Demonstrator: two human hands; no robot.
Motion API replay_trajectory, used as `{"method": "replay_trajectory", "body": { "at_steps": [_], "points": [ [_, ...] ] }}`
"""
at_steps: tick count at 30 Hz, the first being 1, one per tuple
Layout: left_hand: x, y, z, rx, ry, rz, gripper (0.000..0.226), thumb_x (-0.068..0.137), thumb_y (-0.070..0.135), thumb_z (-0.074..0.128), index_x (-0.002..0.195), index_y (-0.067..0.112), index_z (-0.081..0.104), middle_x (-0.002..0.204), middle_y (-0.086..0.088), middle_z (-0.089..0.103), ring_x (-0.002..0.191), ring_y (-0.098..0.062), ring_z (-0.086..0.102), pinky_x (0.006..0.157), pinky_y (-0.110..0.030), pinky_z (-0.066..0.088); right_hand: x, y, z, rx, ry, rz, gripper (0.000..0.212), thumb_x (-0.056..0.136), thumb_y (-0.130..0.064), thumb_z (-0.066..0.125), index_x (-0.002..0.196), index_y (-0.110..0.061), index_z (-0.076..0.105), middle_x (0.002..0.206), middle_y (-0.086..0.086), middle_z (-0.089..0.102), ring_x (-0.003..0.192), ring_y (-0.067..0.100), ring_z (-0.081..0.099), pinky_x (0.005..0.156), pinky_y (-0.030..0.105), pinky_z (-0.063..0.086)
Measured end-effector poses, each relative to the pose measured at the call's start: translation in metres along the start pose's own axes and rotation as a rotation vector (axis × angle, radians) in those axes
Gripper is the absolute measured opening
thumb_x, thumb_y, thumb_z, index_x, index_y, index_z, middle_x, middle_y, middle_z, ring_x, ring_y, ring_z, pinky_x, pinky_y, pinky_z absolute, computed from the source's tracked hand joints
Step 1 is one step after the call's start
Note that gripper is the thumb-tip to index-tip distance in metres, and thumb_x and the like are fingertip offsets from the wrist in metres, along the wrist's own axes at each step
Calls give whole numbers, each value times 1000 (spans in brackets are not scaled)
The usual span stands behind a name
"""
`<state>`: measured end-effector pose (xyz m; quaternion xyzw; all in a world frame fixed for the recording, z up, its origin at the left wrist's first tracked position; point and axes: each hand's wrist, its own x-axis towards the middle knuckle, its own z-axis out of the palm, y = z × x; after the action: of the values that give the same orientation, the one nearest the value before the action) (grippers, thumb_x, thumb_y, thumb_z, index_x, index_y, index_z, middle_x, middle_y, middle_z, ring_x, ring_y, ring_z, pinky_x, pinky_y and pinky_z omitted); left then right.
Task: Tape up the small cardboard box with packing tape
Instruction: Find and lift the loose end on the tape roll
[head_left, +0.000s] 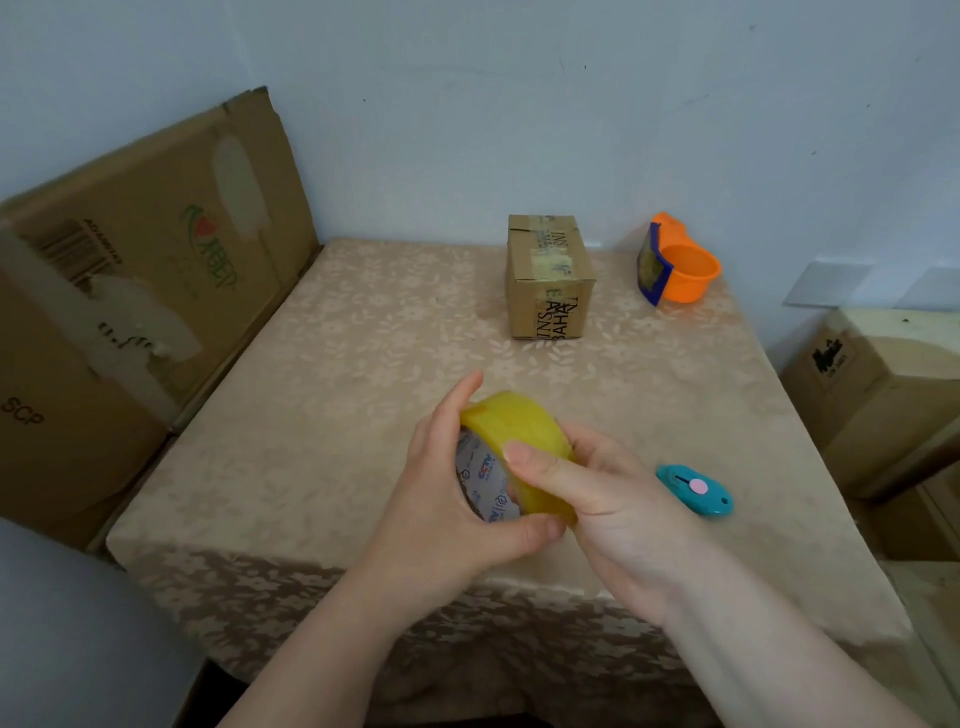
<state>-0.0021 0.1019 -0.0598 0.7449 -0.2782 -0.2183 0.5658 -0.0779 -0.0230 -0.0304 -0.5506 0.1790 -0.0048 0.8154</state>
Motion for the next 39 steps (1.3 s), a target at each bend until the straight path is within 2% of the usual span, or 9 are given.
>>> {"method": "replay_trajectory", "body": {
  "at_steps": [5,9,12,14,18,24,29,32,39],
  "points": [
    [1,-1,-4,-12,-14,8,114,43,44,88,136,59,23,141,11,39,128,-8,47,101,-42,47,-1,0,1,-47,8,-15,26,84,-10,63,110,-7,66,107,16,72,95,23,69,92,36,52],
    [1,-1,-4,-3,-21,12,113,44,42,87,136,58,24,141,11,38,128,-7,47,101,-42,46,0,3,4,-92,67,-7,34,73,-14,64,107,-9,67,107,20,69,102,30,67,96,45,48],
    [-1,0,-3,25,-21,24,112,46,40,86,137,57,23,140,15,37,128,-1,44,104,-38,44,2,5,5,-127,121,-7,34,67,-13,60,100,-5,66,95,21,69,88,24,65,87,43,49],
    [-1,0,-4,26,-21,24,111,48,39,86,137,58,23,138,18,37,127,1,44,104,-37,44,3,7,6,-145,127,-10,40,60,-15,56,97,-4,64,85,13,67,82,18,64,79,38,48],
    [-1,0,-5,28,-23,29,110,50,37,87,137,58,23,138,21,36,127,1,43,104,-37,44,4,8,7,-166,118,-19,44,58,-14,54,100,-4,64,86,9,66,78,14,65,76,35,48],
    [-1,2,-6,39,-33,30,112,49,38,85,137,59,20,137,24,34,127,4,42,103,-35,45,2,8,9,-159,112,-16,41,64,-18,60,104,-8,65,107,23,68,105,35,64,99,50,45],
    [-1,4,-7,50,-36,40,113,49,38,85,138,59,19,136,26,32,126,6,41,103,-34,46,3,8,9,-143,106,-16,38,62,-16,59,99,-9,67,95,18,70,95,30,65,101,52,42],
    [-2,4,-7,62,-40,41,113,48,39,83,138,58,18,135,27,31,125,10,39,103,-32,45,3,7,9,-129,115,0,38,60,-16,58,96,-9,67,89,9,68,89,22,64,95,49,45],
    [-3,4,-4,78,-35,33,113,47,39,82,139,57,17,134,29,29,124,13,37,104,-31,43,5,9,10,-151,161,14,47,53,-16,54,96,0,61,82,11,62,80,22,61,73,38,44]
  ]
}}
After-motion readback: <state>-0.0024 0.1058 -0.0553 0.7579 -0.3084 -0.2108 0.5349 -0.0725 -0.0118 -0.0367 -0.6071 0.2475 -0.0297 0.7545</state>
